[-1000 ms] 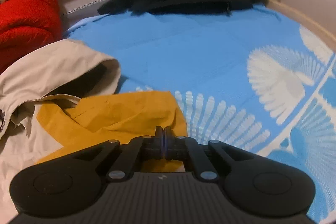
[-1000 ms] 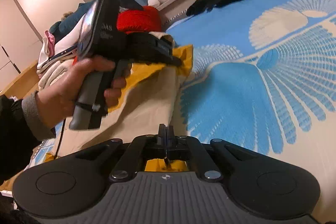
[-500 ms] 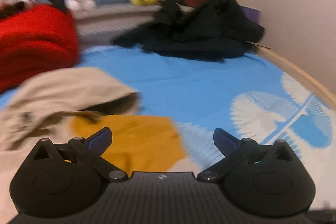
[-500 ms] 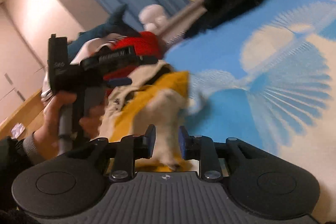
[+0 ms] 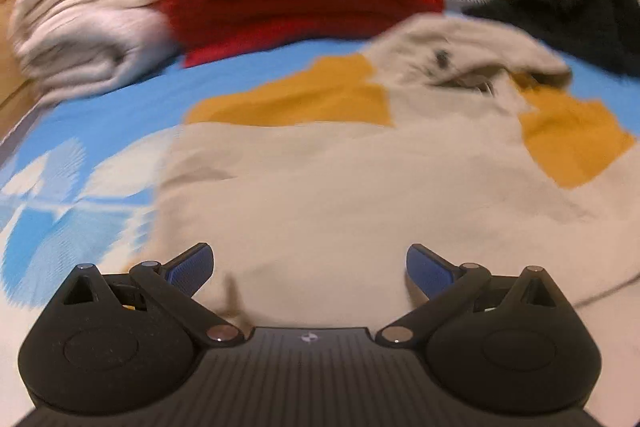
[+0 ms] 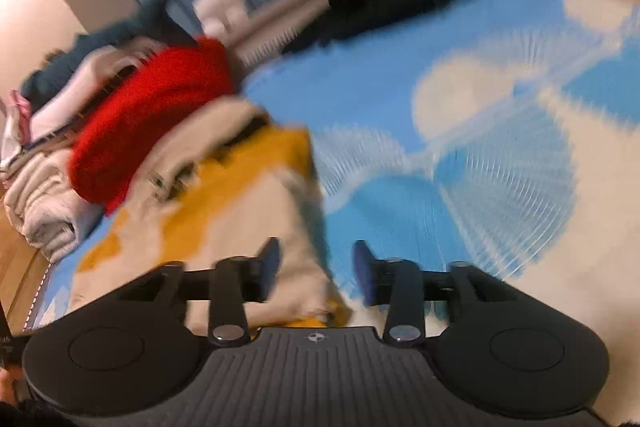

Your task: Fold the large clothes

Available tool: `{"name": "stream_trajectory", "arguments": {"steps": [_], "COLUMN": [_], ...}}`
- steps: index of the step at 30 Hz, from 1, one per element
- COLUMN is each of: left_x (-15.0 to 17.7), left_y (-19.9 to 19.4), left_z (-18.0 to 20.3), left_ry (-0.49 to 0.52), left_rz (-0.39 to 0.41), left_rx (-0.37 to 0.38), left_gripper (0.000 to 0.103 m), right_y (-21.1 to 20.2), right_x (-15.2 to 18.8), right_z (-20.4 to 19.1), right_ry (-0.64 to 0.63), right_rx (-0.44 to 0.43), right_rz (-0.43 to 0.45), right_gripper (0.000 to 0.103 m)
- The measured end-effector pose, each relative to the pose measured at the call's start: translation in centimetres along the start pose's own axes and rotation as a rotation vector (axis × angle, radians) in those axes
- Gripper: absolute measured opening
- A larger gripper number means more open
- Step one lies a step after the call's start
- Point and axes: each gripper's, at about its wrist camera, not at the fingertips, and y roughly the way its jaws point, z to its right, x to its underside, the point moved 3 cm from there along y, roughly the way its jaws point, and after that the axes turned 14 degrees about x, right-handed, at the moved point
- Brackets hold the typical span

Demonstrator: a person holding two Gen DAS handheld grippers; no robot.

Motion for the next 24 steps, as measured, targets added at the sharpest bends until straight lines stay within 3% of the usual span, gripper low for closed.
{"name": "stream_trajectory", "arguments": {"steps": [1, 3, 5, 8, 13, 17, 20, 24], "left_x": [0.3, 0.8, 1.9, 3.7, 8.2, 10.3, 10.3, 8.8], "left_y": [-2.0, -6.0, -10.6, -16.6, -23.7, -28.0, -30.8, -35.2], "left_z": [-1.0, -2.3, -3.0, -3.6, -4.1, -4.0, -4.2, -4.4], "left_ry": [-0.019, -0.035, -0.031, -0.019, -0.074, -0.075, -0.056, -0.042], "left_rz": [0.009, 0.0, 0.015, 0.039, 0.03, 0.049, 0.072, 0.159], "left_rx": [0.01, -0.005, -0.021, -0.029, 0.021, 0.032, 0.035, 0.012], "left_gripper": [0.103, 0.103, 0.103, 0.103, 0.103, 0.103, 0.103, 0.103], "right_y": [-1.7, -6.0, -9.5, -14.6, -20.6, -24.8, -27.1, -28.7], "right_x": [-0.2, -0.1, 0.5, 3.0, 6.2, 8.4, 9.3, 9.9], "right_z": [-0.5, -2.5, -4.7, -8.9, -15.0, -18.1, -19.8, -21.0], "right_ry": [-0.01, -0.027, -0.054, -0.118, -0.241, -0.31, -0.345, -0.359], "right_rx": [0.001, -0.011, -0.006, 0.021, 0.07, 0.074, 0.061, 0.028], "right_rz": [0.027, 0.057, 0.047, 0.053, 0.067, 0.084, 0.097, 0.081], "right_gripper": [0.061, 0.066, 0.082, 0.089, 0.098, 0.099, 0.099, 0.099]}}
